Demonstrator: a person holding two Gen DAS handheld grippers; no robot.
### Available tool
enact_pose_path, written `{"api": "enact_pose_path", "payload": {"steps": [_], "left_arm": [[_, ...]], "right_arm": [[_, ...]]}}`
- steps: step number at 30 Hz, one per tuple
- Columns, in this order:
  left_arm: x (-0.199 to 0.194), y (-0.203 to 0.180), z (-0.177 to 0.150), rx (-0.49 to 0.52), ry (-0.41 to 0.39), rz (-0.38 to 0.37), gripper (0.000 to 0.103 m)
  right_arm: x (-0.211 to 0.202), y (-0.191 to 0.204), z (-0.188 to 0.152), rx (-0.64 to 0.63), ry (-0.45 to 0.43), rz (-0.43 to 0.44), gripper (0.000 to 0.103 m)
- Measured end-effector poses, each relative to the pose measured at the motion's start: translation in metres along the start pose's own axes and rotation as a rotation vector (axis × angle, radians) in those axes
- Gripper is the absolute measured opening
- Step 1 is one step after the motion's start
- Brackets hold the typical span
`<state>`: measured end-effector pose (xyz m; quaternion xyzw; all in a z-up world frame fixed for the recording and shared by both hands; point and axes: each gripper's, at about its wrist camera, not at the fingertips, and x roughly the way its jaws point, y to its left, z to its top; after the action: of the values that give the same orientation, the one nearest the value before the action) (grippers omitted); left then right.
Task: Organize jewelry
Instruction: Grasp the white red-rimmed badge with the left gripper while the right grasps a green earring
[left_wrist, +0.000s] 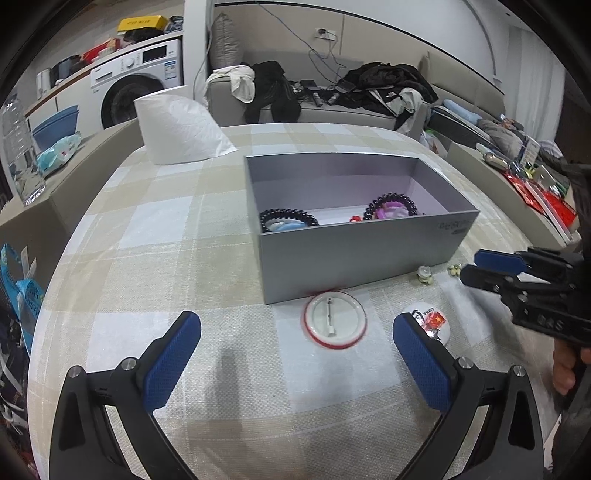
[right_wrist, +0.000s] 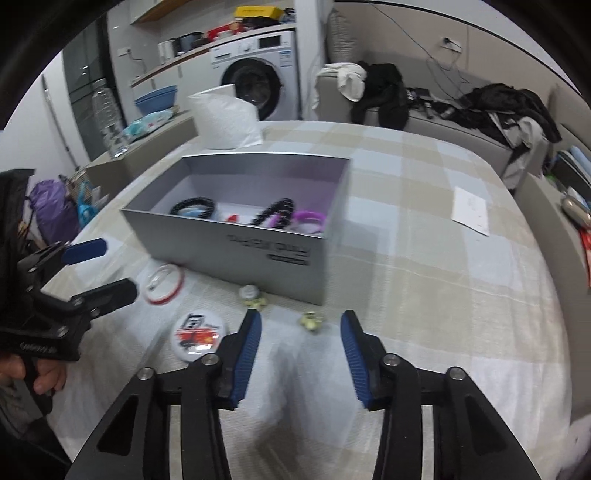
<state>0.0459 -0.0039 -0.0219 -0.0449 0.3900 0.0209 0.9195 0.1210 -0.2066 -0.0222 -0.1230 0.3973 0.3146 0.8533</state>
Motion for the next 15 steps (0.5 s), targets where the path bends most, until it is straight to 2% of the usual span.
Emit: {"api": "enact_pose_path", "payload": {"steps": [5,10,12,15], "left_arm": [[0.002,0.002,0.001,0.004,0.010,-0.017,0.101],[0.003,0.001,0.001,0.005,0.015,-0.031,0.101],[0.003,0.000,0.001,0.007,0.016,-0.035,0.101],[0.003,0.000,0.001,0.005,0.017,-0.038,0.101]], "right_arm": [[0.011,-0.001,0.003,-0.003,0.028,-0.024,0.025],[0.015,0.006,0.001,-0.046,0.040,-0.046,0.024],[0.016,0.008,0.001,-0.054,0.038,-0.047,0.016],[0.016,0.013,0.001,-0.076,0.030,-0.062,0.013]]}}
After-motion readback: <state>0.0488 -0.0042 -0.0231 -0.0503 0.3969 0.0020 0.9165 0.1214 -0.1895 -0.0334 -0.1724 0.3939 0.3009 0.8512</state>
